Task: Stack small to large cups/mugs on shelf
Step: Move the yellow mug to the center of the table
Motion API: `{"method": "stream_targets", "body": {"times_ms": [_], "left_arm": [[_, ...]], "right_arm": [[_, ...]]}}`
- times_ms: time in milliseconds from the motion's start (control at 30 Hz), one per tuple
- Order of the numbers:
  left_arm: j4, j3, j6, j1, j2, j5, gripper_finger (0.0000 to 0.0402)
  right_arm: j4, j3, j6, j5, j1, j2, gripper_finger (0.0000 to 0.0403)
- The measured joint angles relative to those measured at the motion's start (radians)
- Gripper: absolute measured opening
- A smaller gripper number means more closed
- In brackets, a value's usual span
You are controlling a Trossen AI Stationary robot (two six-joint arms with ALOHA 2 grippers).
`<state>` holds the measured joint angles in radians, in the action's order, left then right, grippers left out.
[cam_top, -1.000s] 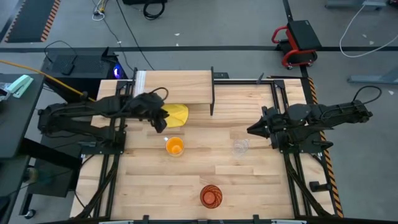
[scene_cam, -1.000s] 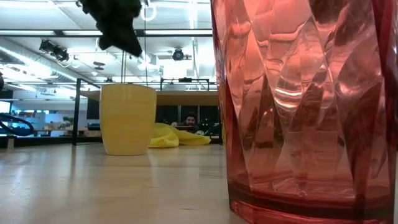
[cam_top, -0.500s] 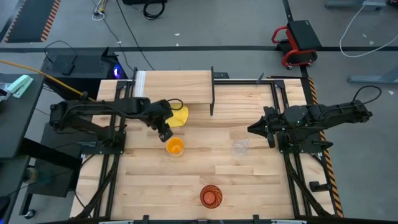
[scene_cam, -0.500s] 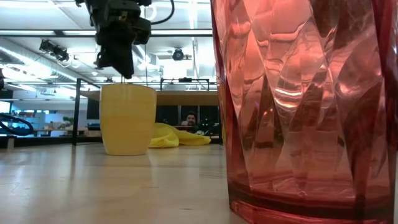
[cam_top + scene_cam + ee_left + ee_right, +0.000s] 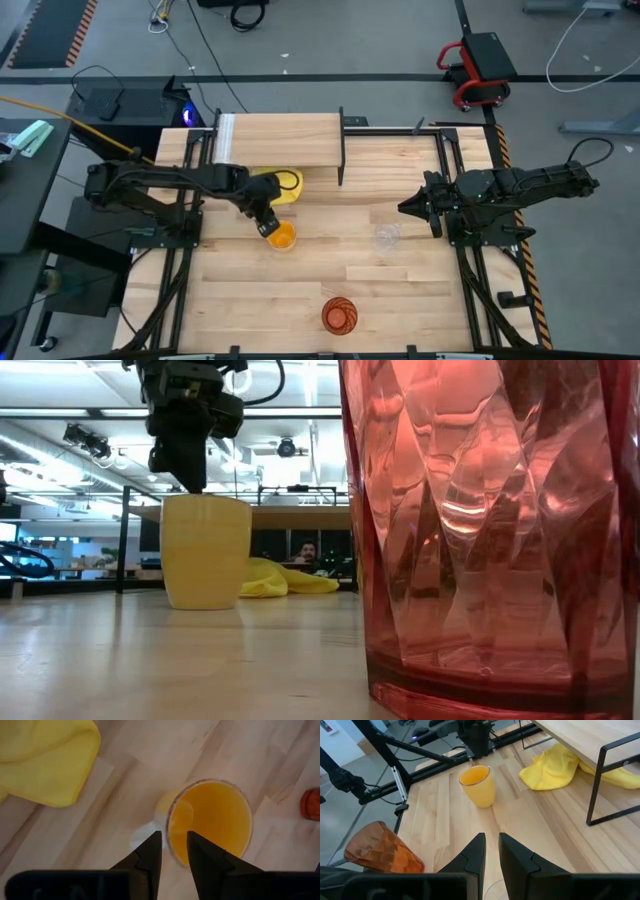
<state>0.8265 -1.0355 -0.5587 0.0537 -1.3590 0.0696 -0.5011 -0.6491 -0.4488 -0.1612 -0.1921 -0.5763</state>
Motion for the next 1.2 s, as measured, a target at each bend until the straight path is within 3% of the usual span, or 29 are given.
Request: {"method": "stream_targets", "body": {"times_ms": [700, 1200], "left_arm": [[-0.003, 0.001, -0.006, -0.012, -0.141, -0.002, 0.0099], [-0.004, 0.001, -0.005, -0.011, -0.142, -0.003, 0.005]], "right_arm": [[-0.006, 0.001, 0.004, -0.016, 0.0, -0.039, 0.006], [-0.006, 0.001, 0.006, -0.015, 0.0, -0.04, 0.006]]}}
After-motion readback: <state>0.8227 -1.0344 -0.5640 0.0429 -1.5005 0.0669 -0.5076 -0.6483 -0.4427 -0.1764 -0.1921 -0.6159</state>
